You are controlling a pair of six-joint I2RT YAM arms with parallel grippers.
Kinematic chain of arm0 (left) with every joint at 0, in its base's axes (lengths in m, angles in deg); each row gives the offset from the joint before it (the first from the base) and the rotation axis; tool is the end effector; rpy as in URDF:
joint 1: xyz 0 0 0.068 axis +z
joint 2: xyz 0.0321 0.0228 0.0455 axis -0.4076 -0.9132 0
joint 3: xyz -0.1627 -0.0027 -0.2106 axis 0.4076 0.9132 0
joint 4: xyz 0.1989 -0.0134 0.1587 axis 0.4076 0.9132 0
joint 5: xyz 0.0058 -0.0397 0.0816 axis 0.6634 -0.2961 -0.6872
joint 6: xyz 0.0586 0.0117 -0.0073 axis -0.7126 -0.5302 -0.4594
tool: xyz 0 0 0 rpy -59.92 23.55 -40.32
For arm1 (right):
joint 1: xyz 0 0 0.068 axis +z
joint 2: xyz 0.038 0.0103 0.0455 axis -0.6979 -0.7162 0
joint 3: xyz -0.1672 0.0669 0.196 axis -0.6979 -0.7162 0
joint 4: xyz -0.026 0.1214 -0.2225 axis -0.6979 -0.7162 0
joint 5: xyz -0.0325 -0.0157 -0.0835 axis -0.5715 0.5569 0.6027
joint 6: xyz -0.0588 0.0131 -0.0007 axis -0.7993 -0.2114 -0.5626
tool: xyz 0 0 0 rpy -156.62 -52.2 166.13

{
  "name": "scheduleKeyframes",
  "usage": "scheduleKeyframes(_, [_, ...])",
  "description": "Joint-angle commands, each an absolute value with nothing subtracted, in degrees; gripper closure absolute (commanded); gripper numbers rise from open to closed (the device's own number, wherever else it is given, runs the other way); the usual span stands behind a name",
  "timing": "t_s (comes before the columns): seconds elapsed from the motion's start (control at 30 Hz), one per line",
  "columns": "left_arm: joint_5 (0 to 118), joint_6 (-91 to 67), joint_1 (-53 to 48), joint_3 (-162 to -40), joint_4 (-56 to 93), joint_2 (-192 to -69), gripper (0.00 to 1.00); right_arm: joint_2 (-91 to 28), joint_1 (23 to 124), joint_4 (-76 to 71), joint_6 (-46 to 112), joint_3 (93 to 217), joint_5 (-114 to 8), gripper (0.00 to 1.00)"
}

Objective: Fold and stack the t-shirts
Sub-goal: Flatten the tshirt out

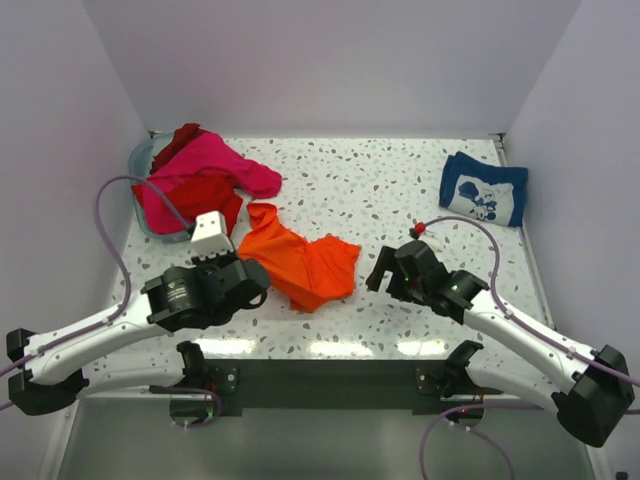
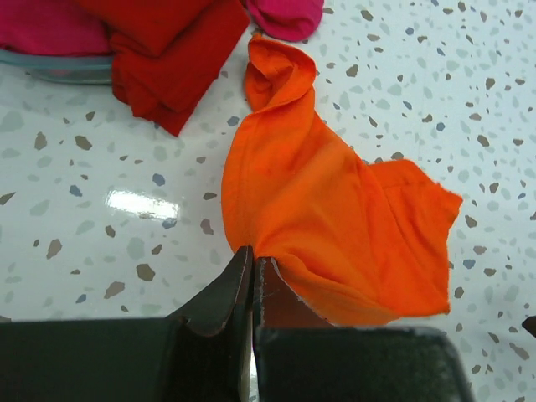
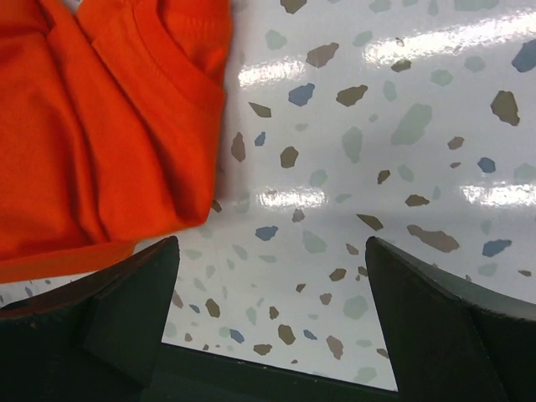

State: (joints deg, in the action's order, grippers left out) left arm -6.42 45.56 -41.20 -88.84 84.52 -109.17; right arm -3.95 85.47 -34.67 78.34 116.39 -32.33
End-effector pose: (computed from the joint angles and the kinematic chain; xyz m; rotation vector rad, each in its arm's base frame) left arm 0.0977 -0.1221 0.3223 -0.3893 2.0141 -0.1071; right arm 0.1489 0.1172 0.2208 0.3384 2.4357 0.4742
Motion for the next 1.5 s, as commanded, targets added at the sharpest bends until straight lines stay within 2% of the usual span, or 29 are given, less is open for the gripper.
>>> scheduleKeyframes(0.0, [-11.8,52.9,-40.7,-90.1,94.1,-105.0,1.00,-7.1,85.7,-27.0,78.1,117.1,-34.6,0.05])
scheduleKeyframes(0.2, [-12.5,53.4,-40.7,-90.6,95.8,-102.2,1.00,-12.5,87.5,-20.5,80.6,117.2,-37.8,0.06])
scheduleKeyframes(0.53, [-12.3,53.6,-40.7,-90.0,95.7,-103.2,1.00,-23.1,100.9,-12.7,87.3,118.3,-36.4,0.08])
scheduleKeyframes(0.73, [-12.5,53.1,-40.7,-90.3,95.5,-102.8,1.00,-30.7,105.9,-8.6,90.1,120.2,-36.8,0.10])
scheduleKeyframes(0.83, [-12.6,52.9,-40.7,-90.5,95.8,-102.5,1.00,-34.2,107.0,-6.5,90.2,122.4,-38.0,0.14])
scheduleKeyframes(0.93, [-12.8,52.6,-40.7,-90.6,95.8,-101.8,1.00,-37.7,107.7,-6.0,90.2,124.7,-38.0,0.25])
scheduleKeyframes(0.97, [-12.8,52.5,-40.7,-90.7,95.8,-101.7,1.00,-38.2,107.8,-5.8,90.3,125.2,-37.4,0.33])
scheduleKeyframes(1.03, [-12.9,52.2,-40.7,-90.9,95.8,-101.2,1.00,-38.4,107.8,-5.9,90.2,125.4,-36.9,0.41])
scheduleKeyframes(1.13, [-13.1,51.7,-40.7,-91.2,95.8,-100.9,1.00,-37.4,107.9,-8.3,89.8,126.4,-34.4,0.79])
scheduleKeyframes(1.17, [-13.5,51.5,-40.7,-91.4,95.8,-101.0,1.00,-36.7,107.9,-10.8,89.4,127.0,-32.8,0.97])
scheduleKeyframes(1.2, [-13.6,51.2,-40.7,-91.5,95.8,-101.0,1.00,-35.2,107.8,-12.4,88.9,127.4,-31.9,1.00])
scheduleKeyframes(1.47, [-17.9,47.0,-40.7,-96.7,95.5,-101.8,1.00,-19.3,104.4,-32.2,81.9,133.4,-16.9,1.00])
